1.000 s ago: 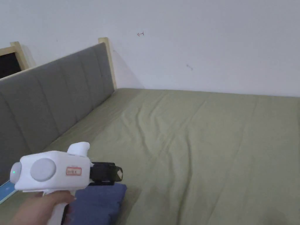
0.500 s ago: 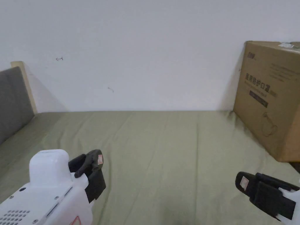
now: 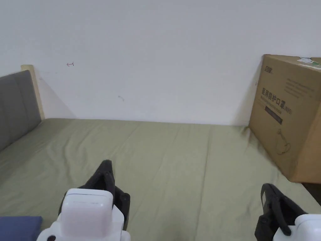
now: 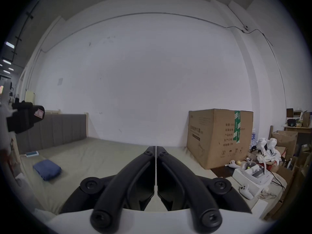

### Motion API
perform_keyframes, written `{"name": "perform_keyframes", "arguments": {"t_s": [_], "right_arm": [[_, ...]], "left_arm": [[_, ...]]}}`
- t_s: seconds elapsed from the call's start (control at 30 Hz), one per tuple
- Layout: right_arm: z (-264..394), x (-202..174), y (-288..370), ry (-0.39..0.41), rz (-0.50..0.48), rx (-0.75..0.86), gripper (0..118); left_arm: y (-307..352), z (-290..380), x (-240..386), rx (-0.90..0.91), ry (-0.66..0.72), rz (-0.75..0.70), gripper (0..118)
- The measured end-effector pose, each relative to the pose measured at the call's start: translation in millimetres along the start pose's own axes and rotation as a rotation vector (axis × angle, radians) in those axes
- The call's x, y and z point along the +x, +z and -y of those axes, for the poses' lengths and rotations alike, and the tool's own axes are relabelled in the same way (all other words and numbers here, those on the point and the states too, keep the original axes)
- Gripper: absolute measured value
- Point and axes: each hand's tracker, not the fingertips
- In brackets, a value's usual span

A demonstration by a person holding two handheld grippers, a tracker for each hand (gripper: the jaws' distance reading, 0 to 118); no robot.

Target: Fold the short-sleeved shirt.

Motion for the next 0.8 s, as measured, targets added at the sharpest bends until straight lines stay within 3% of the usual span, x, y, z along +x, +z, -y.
{"name": "perform_keyframes", "arguments": {"t_s": [0.37, 0.4, 0.43, 0.47, 0.5, 0.53, 0.57, 0.6, 0.8], "right_arm": [[5.7, 2.5, 0.5, -0.041, 0.075, -0.006, 4], [4.0, 3.6, 1.6, -0.058, 0.065, 0.008, 9], [2.1, 3.4, 2.0, -0.067, 0.058, 0.023, 23], [0.4, 2.9, 1.3, -0.064, 0.063, 0.028, 48], [-2.5, 3.1, -0.4, -0.062, 0.063, 0.024, 97], [-4.1, 2.9, -3.0, -0.058, 0.067, 0.012, 118], [-5.2, 0.5, 5.0, -0.070, 0.054, 0.086, 118], [-7.9, -0.5, 8.3, -0.056, 0.067, 0.047, 118], [-4.5, -6.7, -0.8, 0.005, 0.046, 0.035, 118]], "left_arm": [[-2.4, 15.3, -1.4, -0.077, 0.025, 0.033, 2], [-2.4, 15.1, -2.9, -0.079, 0.031, 0.038, 2], [-2.5, 14.9, -4.2, -0.078, 0.036, 0.043, 5], [-2.7, 14.4, -6.1, -0.074, 0.045, 0.064, 22], [-4.3, 14.6, -7.5, -0.075, 0.066, 0.097, 72], [-7.3, 15.0, -9.9, -0.107, 0.073, 0.110, 106], [-10.0, 16.2, -10.4, -0.112, 0.084, 0.122, 118], [-6.8, 15.2, -11.6, -0.051, 0.102, 0.117, 118], [-13.3, 14.9, -17.8, -0.092, 0.078, 0.075, 118]]}}
